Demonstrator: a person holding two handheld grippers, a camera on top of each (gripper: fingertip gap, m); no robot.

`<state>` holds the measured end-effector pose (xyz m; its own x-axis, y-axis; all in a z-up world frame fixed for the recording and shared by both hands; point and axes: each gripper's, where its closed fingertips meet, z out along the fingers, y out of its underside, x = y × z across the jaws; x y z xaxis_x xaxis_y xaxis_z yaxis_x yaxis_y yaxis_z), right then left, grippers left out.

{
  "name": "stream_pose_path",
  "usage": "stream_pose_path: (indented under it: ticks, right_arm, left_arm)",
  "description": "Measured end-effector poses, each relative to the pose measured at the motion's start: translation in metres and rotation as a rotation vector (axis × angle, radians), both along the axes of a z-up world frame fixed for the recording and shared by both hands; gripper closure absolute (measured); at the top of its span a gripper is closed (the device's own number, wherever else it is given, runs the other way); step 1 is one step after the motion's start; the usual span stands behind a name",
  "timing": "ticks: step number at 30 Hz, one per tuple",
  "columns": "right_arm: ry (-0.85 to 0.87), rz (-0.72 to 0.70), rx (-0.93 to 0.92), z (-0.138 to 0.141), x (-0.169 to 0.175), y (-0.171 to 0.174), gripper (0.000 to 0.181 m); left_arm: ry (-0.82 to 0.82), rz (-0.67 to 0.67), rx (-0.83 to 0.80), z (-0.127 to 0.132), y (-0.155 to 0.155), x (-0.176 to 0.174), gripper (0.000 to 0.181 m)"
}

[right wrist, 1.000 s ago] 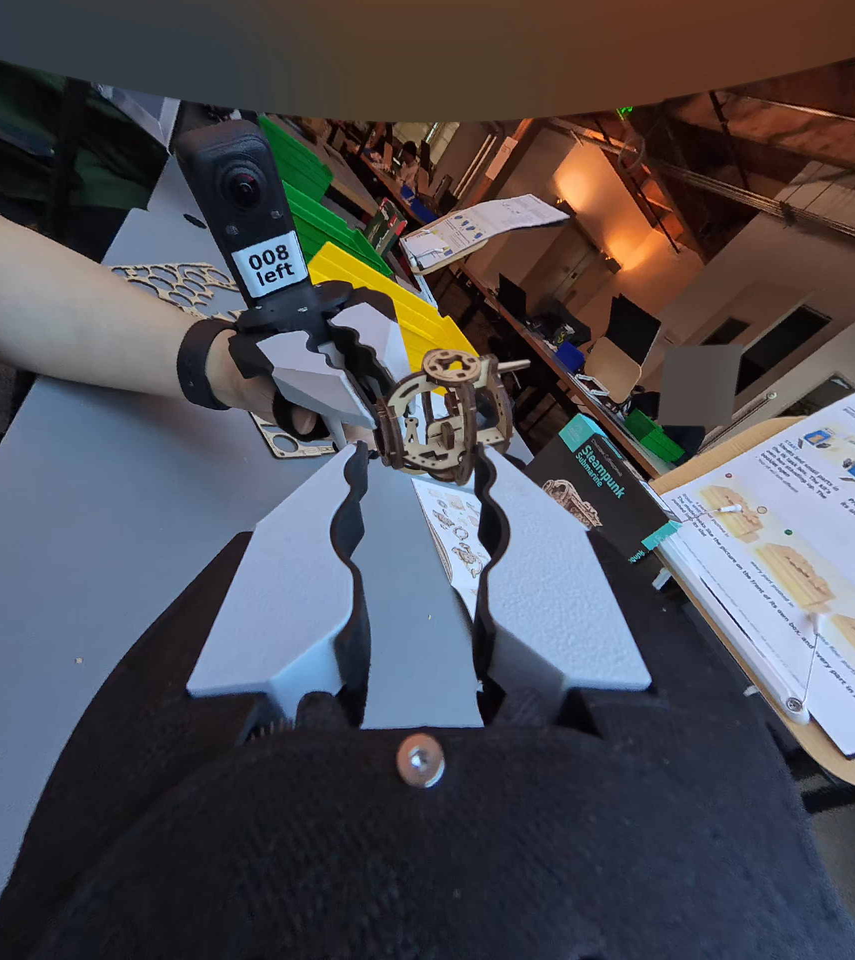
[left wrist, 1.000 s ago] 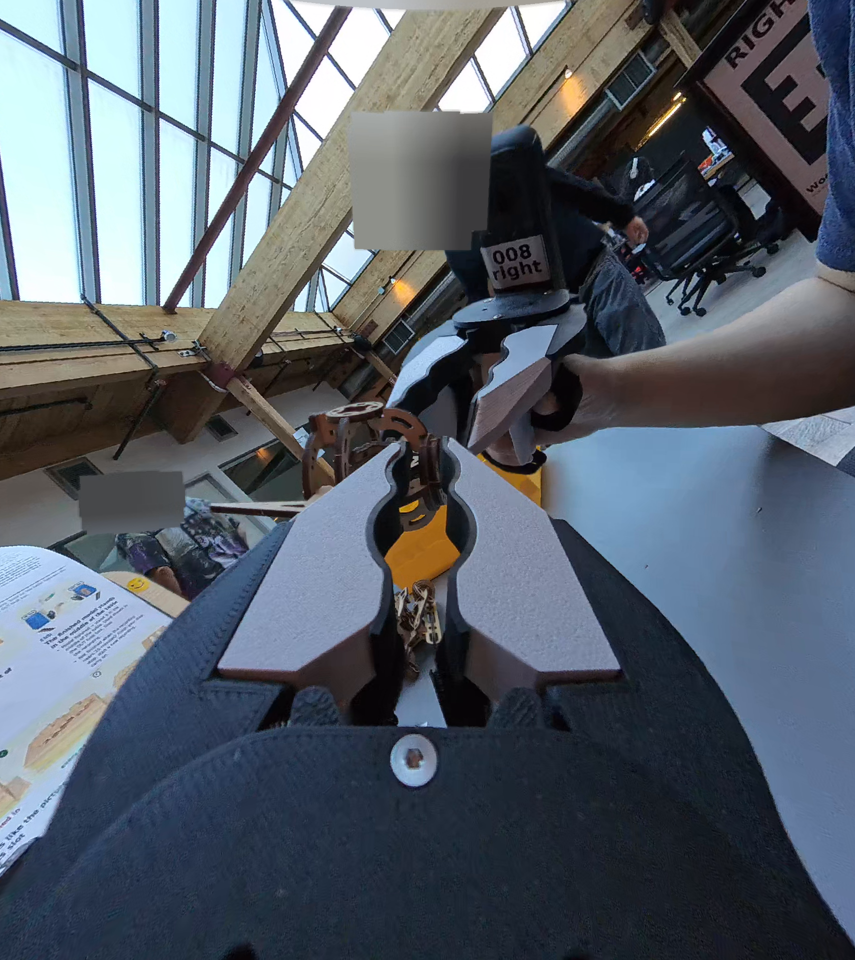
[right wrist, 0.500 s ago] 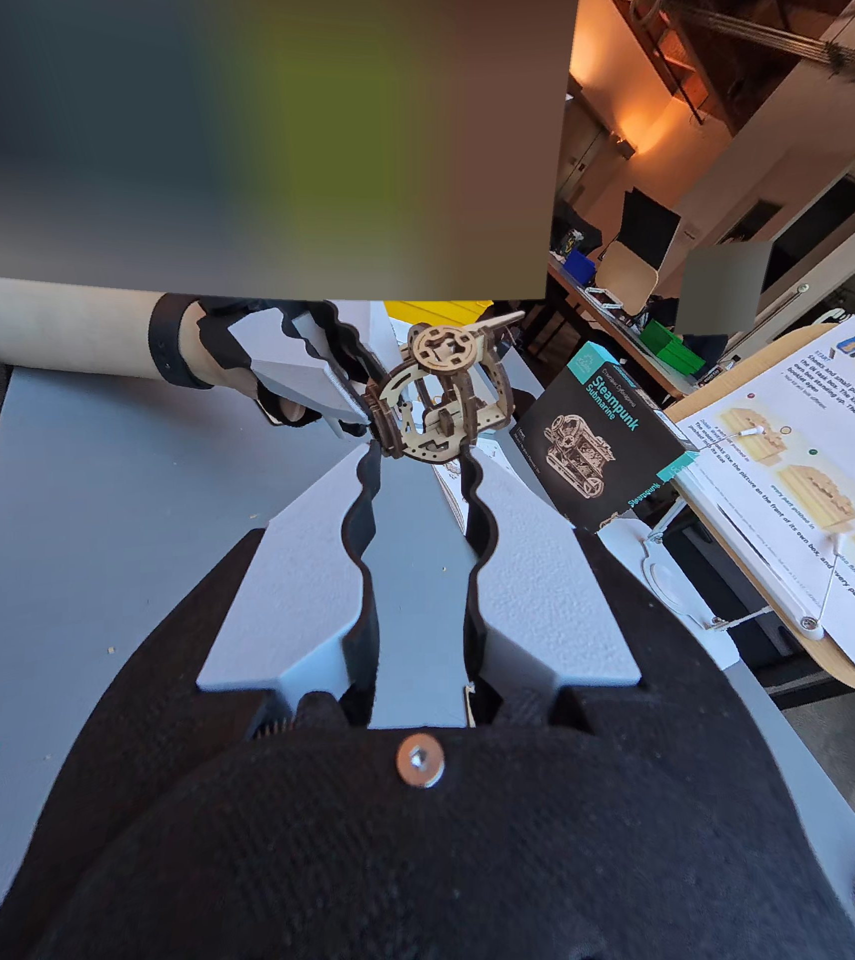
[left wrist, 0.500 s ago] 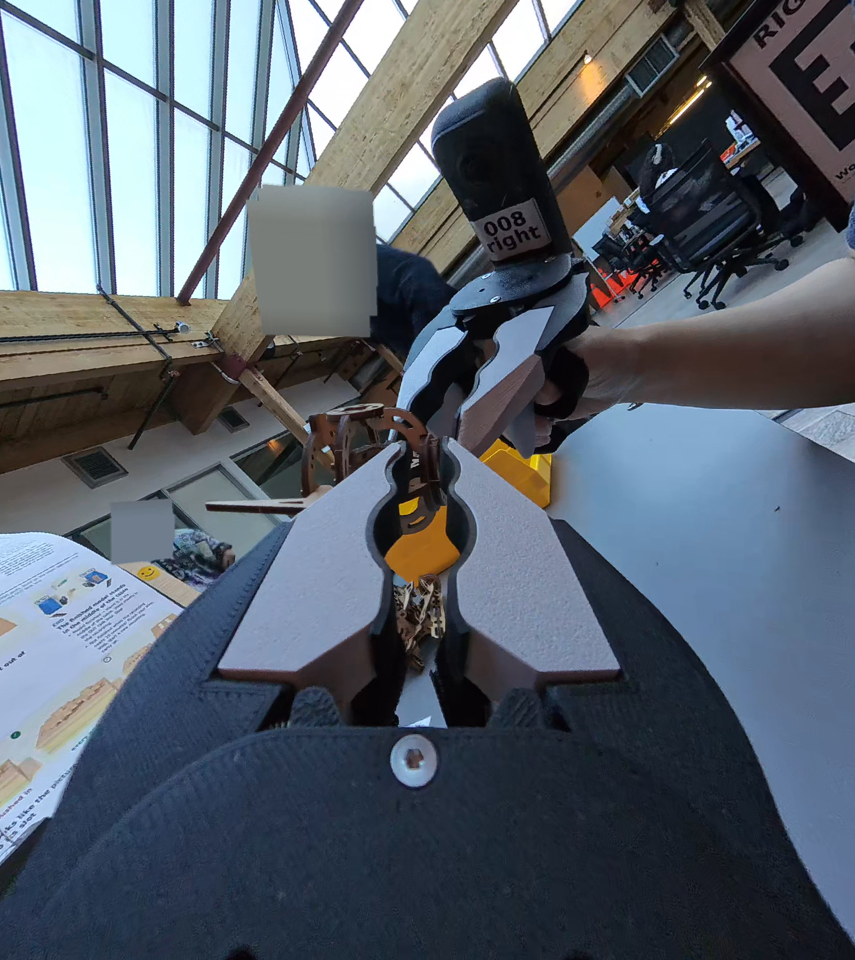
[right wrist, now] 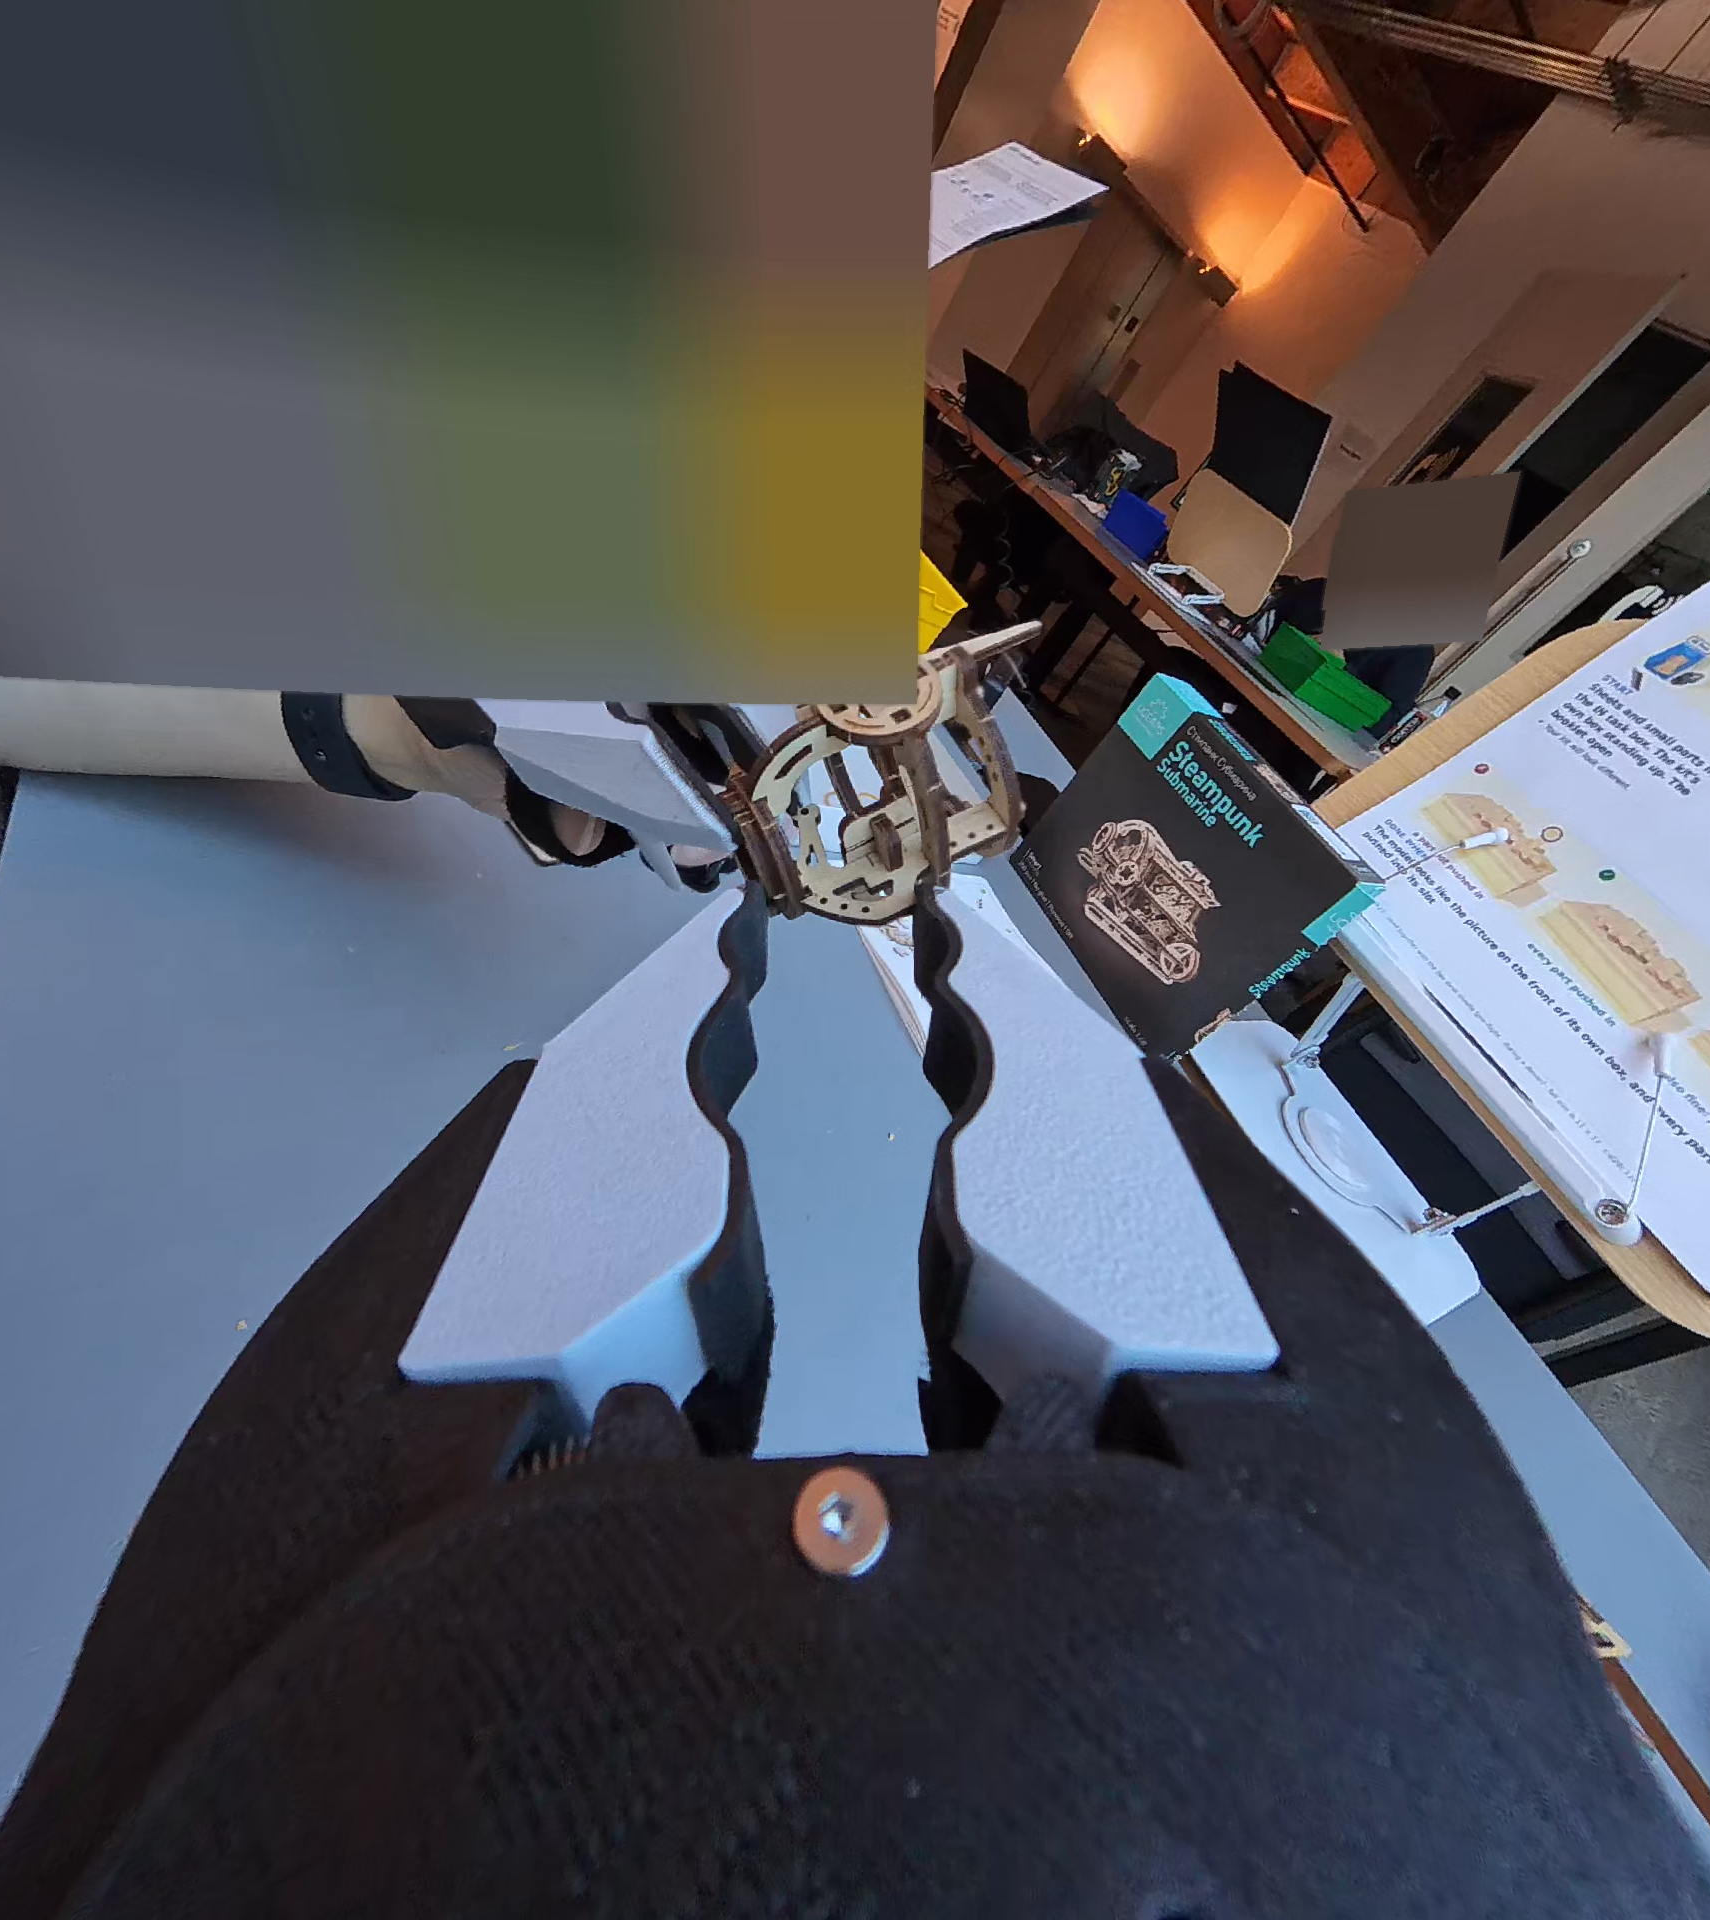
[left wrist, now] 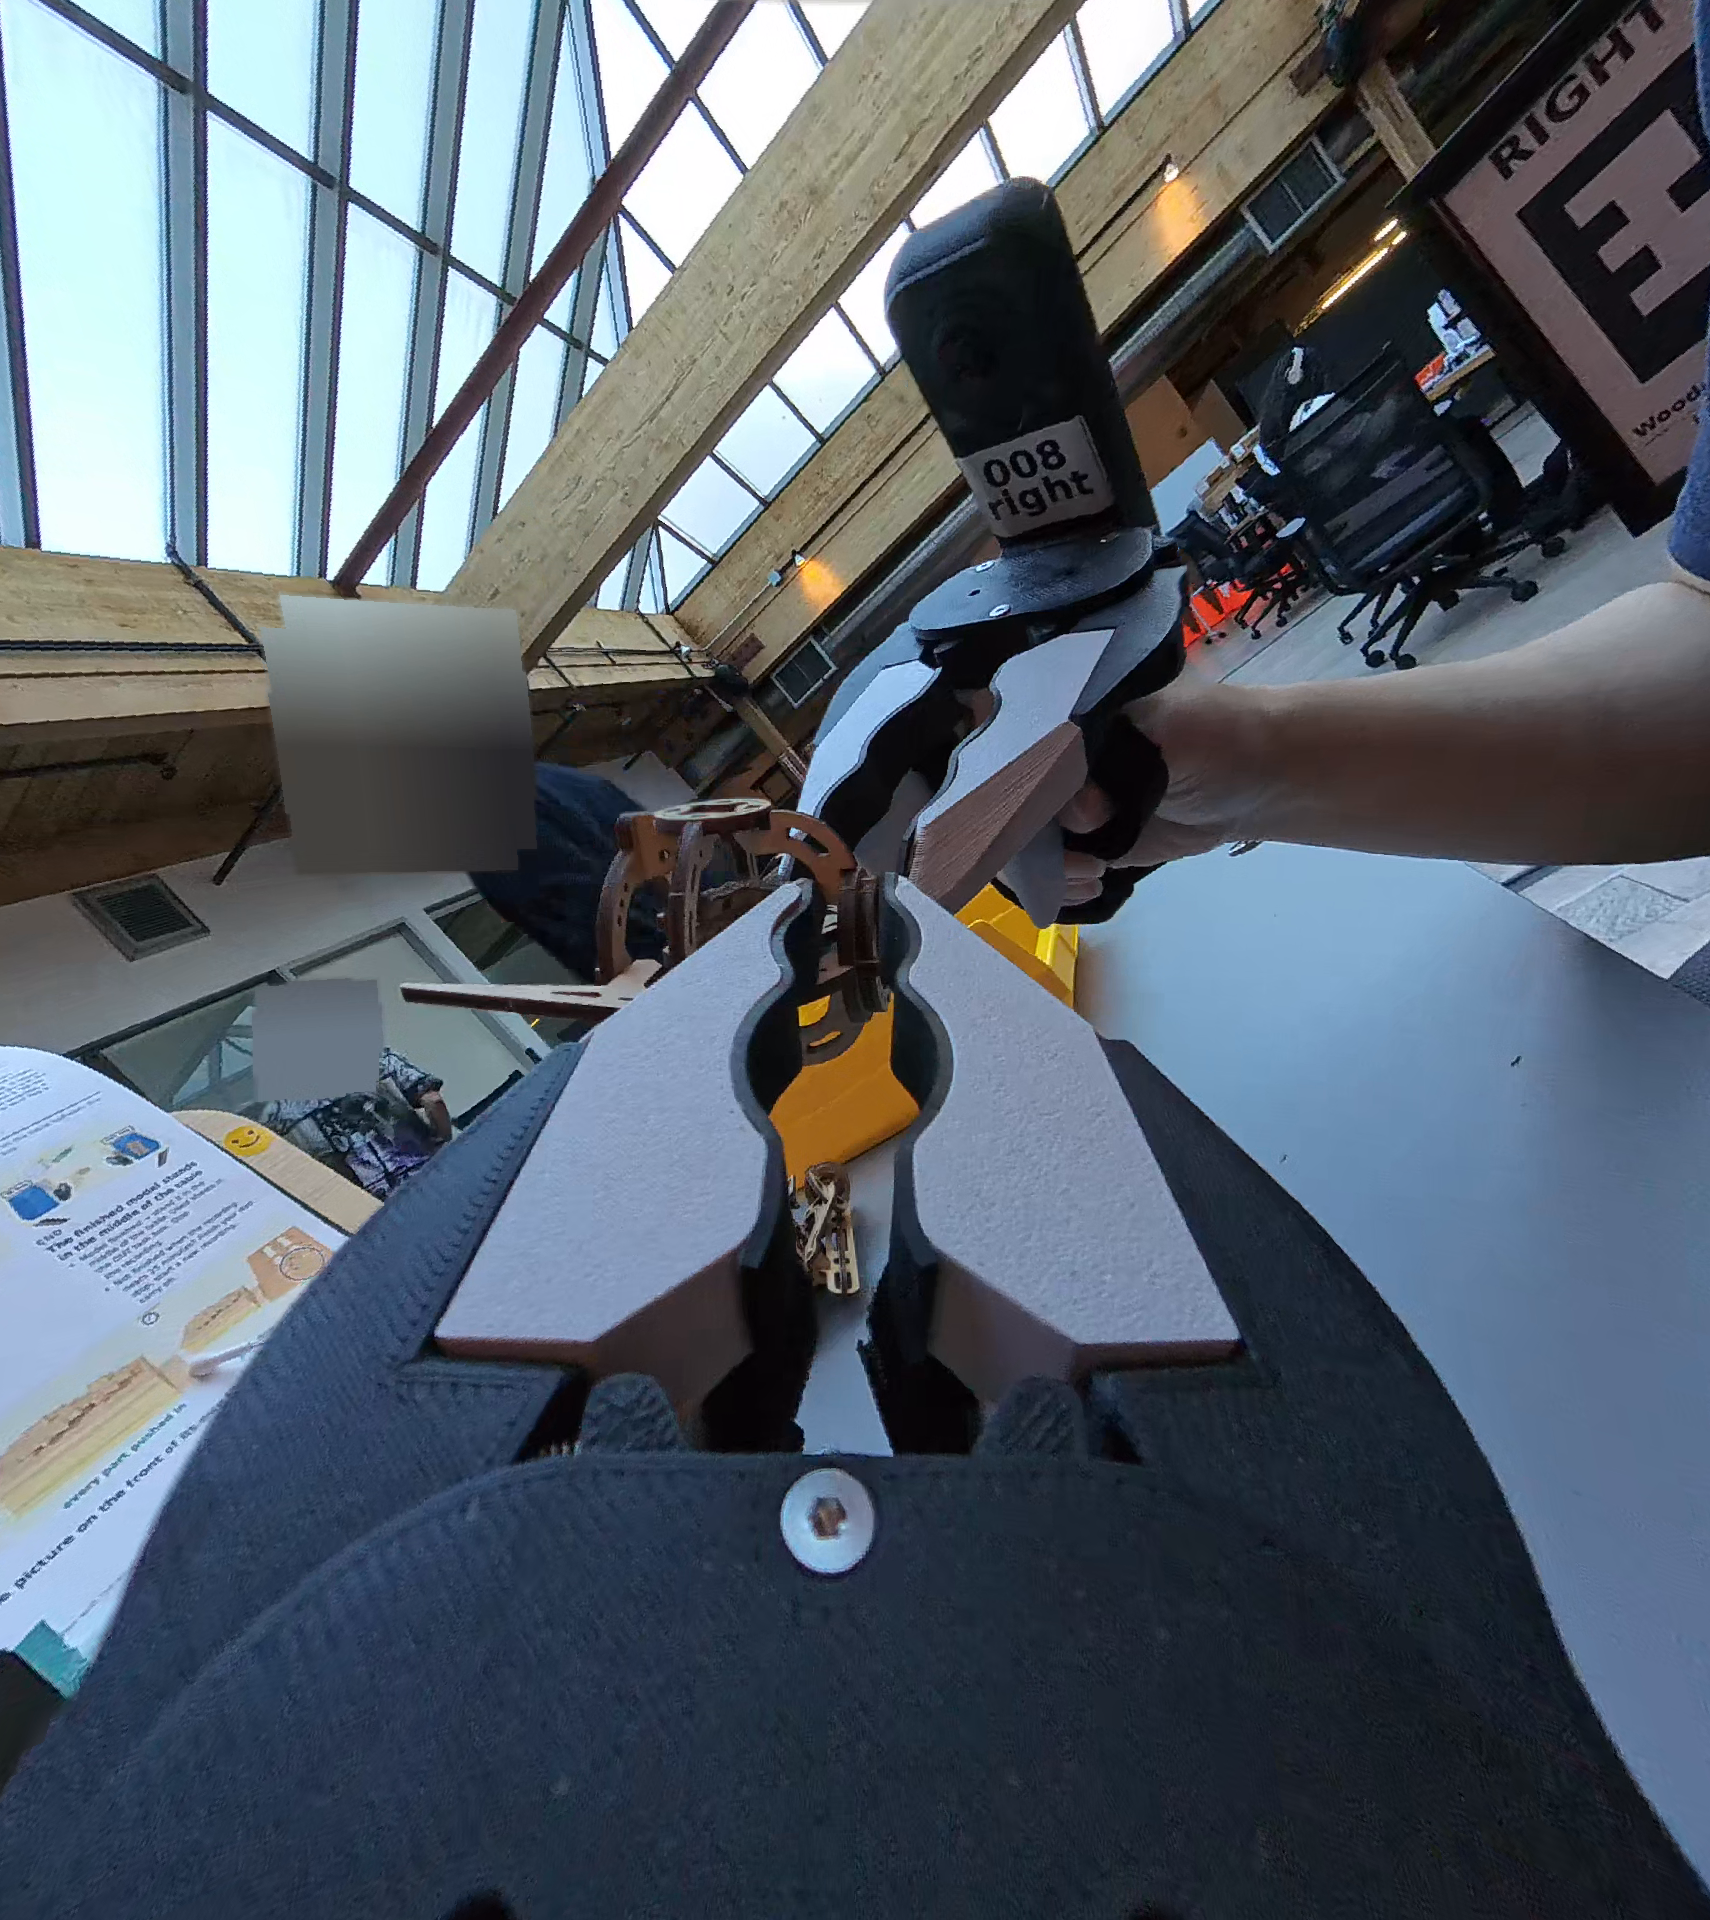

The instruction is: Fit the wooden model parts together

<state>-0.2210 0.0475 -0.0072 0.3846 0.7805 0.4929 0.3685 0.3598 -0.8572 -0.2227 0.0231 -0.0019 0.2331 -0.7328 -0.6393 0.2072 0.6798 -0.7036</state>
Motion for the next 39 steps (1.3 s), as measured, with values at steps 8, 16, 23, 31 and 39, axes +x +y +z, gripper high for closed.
stream_pose_path:
  ticks: [8, 16, 23, 31, 39]
  right_arm:
    - [0.043, 0.006, -0.002, 0.005, 0.003, 0.003, 0.154]
    - [0.094, 0.002, -0.041, 0.016, 0.007, 0.012, 0.154]
    - [0.158, -0.011, 0.016, 0.058, 0.02, 0.025, 0.154]
    - [0.114, 0.051, 0.213, 0.115, 0.042, 0.044, 0.141]
    - [0.012, 0.094, 0.472, 0.125, 0.022, 0.058, 0.162]
  left_arm:
    - [-0.031, 0.023, -0.033, 0.006, 0.004, 0.002, 0.173]
    - [-0.036, 0.07, -0.04, 0.02, 0.012, 0.006, 0.172]
    - [-0.008, 0.076, -0.115, 0.06, 0.028, 0.017, 0.173]
    - [-0.152, -0.06, -0.632, 0.123, 0.078, 0.011, 0.173]
    - [-0.122, -0.415, -1.091, 0.131, 0.09, -0.005, 0.173]
